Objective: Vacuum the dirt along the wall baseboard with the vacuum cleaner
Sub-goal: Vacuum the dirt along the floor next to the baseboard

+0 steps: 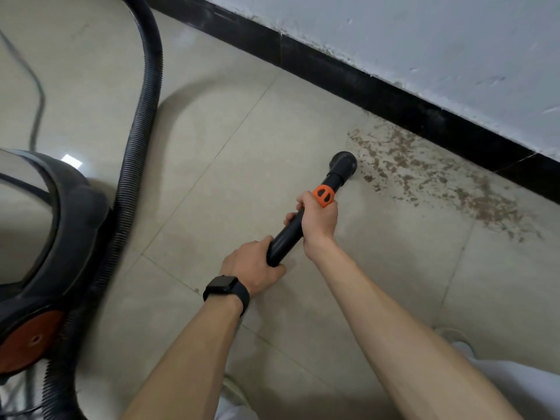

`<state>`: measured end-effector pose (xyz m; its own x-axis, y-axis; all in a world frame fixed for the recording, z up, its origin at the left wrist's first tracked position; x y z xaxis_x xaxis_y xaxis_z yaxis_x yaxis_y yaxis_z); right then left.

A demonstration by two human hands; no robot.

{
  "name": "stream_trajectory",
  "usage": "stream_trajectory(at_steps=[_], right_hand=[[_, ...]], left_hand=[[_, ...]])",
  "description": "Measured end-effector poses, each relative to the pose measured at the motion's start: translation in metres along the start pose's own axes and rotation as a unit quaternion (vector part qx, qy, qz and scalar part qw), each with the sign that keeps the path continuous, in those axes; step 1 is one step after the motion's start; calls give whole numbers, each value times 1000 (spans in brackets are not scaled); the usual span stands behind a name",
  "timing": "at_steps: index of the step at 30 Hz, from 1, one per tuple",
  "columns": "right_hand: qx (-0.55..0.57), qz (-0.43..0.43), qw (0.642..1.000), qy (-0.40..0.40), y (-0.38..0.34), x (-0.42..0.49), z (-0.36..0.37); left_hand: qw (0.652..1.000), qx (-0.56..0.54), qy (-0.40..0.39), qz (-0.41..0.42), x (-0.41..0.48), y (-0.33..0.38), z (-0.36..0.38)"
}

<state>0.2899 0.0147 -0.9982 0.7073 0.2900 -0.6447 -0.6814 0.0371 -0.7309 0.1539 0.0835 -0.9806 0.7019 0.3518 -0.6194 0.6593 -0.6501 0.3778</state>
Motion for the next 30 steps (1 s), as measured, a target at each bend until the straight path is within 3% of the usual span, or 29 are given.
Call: stream_trajectory(at_steps=[9, 30], right_hand=[[23, -6, 999, -38, -20, 25, -11], [33, 1, 999, -37, -66, 75, -22]], left_hand=[[999, 17, 50, -8, 17, 28, 2], [995, 19, 96, 24, 59, 77, -7]])
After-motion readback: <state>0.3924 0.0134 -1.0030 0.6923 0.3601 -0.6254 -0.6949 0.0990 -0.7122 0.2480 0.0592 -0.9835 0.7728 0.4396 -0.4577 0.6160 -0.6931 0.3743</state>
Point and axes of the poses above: each hand's wrist, its own x-axis towards the middle knuckle, its own z-axis out of the palm, y = z × x, the point moved 3 cm from there along x, towards the middle knuckle, and after that the axes turned 7 degrees about -y, right-handed, at the moved point
